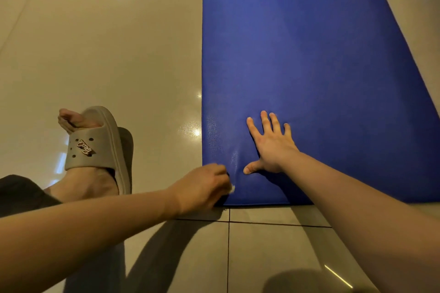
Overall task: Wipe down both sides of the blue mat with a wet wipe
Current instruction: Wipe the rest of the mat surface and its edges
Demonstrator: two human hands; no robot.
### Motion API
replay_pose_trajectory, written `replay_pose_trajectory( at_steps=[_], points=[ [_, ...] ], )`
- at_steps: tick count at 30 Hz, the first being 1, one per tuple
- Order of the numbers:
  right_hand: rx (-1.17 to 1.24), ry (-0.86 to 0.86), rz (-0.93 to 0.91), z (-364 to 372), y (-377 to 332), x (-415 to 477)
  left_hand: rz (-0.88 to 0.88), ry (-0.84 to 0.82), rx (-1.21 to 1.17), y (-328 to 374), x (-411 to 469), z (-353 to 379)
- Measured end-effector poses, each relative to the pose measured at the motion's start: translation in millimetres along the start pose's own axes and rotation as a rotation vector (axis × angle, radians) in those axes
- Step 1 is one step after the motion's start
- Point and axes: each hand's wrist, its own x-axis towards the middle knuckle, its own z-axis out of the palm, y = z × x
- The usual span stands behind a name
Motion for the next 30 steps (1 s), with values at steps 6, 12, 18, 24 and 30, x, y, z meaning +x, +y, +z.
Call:
replay_pose_trajectory(
  at_steps=[6,12,18,24,30],
  points=[
    [0.01,-0.008,0.001,-0.8,0.1,-0.7,0.27,0.041,0.284,-23.6,30.9,-13.2],
    [0.008,-0.015,-0.004,-0.7,0.5,-0.6,-0.397,0.517,0.264,-75.7,90.7,-50.3],
    [0.016,0.003,-0.006,1.2,0.9,-0.4,-0.407,0.405,0.008,-30.0,70.1,-14.8],
    [0.027,0.0,0.001,0.4,-0.2,-0.1,0.081,0.046,0.023,23.3,10.9,8.3],
    [0.052,-0.021,-0.005,-1.2,0.5,-0.2,0.177,0.17,0.327,-39.8,57.9,-17.5]
  ],
)
